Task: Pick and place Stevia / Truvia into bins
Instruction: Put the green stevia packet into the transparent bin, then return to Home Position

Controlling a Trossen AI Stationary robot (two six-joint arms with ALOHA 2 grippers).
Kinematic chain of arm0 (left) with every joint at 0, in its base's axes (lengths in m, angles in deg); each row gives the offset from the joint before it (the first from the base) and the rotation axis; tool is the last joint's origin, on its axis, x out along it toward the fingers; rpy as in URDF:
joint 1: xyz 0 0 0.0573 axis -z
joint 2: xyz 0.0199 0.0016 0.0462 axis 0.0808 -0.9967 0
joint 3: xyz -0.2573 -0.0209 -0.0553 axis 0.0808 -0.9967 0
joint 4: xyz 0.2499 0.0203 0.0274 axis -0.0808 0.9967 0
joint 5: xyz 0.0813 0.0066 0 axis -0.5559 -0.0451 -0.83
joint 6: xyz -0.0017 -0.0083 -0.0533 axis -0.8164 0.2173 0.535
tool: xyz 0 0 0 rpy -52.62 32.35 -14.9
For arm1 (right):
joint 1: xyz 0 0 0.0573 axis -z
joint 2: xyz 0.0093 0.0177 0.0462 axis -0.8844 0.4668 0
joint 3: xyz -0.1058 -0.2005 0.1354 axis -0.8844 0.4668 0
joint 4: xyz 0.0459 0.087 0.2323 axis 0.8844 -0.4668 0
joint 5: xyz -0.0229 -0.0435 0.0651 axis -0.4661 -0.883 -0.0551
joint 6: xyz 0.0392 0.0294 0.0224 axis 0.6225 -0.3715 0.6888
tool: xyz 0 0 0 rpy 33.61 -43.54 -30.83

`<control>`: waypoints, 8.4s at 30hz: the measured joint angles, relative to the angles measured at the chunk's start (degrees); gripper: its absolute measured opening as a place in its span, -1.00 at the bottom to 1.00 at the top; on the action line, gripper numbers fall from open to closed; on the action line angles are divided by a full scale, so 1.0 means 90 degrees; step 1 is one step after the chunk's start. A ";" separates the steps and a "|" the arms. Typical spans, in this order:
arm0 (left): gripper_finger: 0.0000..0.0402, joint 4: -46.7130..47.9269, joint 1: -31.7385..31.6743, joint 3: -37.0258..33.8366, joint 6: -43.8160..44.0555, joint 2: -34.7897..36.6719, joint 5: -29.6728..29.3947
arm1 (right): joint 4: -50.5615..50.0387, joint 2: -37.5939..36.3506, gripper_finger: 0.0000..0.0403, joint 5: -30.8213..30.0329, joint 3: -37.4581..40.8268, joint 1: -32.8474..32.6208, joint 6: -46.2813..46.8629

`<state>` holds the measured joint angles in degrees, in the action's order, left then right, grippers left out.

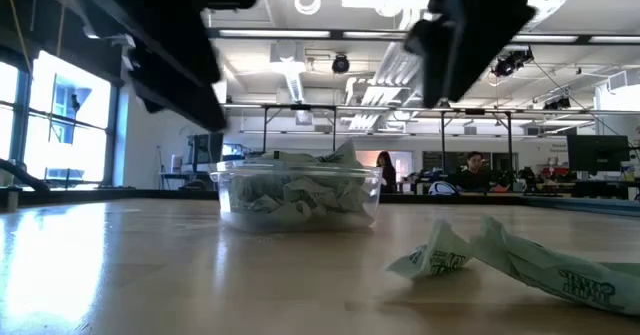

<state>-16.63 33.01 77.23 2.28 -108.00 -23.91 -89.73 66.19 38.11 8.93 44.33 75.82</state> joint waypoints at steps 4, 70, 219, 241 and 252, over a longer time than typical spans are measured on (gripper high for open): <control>0.10 -0.0134 -0.0074 0.0477 -0.0009 -0.0466 -0.0166 | 0.0058 -0.0654 0.27 -0.0708 0.0931 -0.0746 0.1448; -0.23 0.2334 0.0016 0.5165 -0.0007 -0.4041 -0.0705 | -0.0040 -0.0782 0.27 -0.1989 0.1782 -0.1975 0.4330; -0.23 0.8789 0.0600 0.2329 0.6049 0.1721 -0.1559 | 0.3310 0.2242 -0.93 0.1095 -0.0039 -0.0468 -0.1538; -0.23 0.3299 0.0849 -0.1136 0.5524 0.2822 -0.1888 | 0.2470 0.1547 -0.87 0.1358 -0.0051 0.1323 -0.1207; -0.23 0.2161 0.0486 -0.1177 0.4009 0.2821 -0.2404 | 0.2283 0.1396 -0.47 0.0862 -0.0449 0.1406 -0.1441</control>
<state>2.82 37.38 66.64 38.35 -82.61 -45.55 -69.18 78.76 45.86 4.89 56.98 62.85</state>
